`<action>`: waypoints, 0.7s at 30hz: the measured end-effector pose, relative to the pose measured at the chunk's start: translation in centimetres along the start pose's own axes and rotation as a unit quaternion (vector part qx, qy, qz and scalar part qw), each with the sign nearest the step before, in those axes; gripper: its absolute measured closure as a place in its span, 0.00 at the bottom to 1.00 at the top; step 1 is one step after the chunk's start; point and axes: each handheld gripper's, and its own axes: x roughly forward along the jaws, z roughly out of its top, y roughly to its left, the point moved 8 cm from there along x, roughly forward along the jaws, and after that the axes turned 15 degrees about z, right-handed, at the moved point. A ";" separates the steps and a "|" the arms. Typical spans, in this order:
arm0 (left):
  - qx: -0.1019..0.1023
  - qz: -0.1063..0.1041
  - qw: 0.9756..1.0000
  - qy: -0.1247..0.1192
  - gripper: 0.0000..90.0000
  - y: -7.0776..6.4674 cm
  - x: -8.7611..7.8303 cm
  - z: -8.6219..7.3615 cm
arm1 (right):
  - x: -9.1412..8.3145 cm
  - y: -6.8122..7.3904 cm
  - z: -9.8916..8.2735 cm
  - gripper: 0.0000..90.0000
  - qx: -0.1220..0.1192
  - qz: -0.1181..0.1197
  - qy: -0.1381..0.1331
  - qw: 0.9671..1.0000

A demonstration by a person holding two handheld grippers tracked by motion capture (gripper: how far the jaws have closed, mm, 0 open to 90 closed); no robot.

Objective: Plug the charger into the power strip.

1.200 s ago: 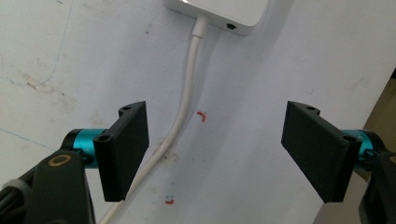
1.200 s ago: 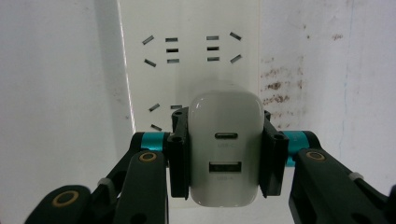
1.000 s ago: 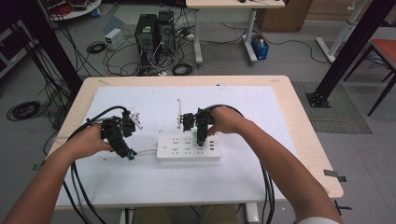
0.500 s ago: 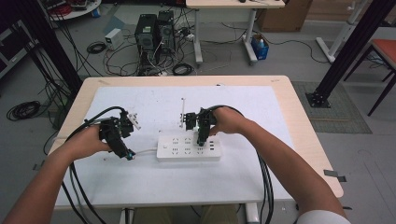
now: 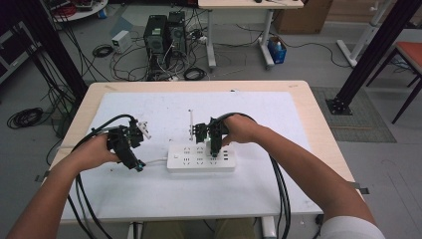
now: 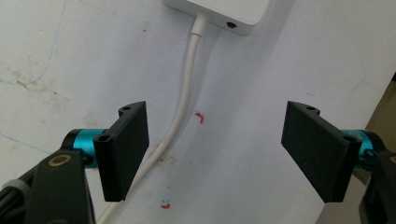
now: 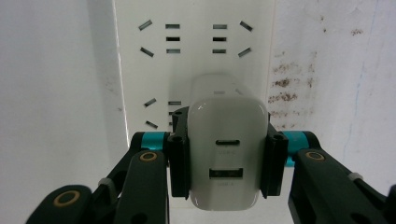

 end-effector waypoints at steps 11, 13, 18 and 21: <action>-0.004 0.001 1.000 -0.004 0.26 0.2 -0.2 -0.2 | 0.1 -0.7 0.1 0.70 0.018 0.040 -0.012 0.999; -0.003 -0.001 1.000 -0.005 0.26 0.2 -0.2 -0.2 | 0.1 -0.8 0.0 0.70 0.025 0.049 -0.014 0.998; -0.004 0.001 1.000 -0.005 0.26 0.1 -0.2 -0.2 | 0.4 -0.6 0.2 0.70 0.018 0.027 0.000 0.999; -0.003 0.002 1.000 -0.006 0.26 0.1 -0.3 -0.2 | 0.4 -0.5 0.1 0.70 0.019 0.021 -0.004 1.000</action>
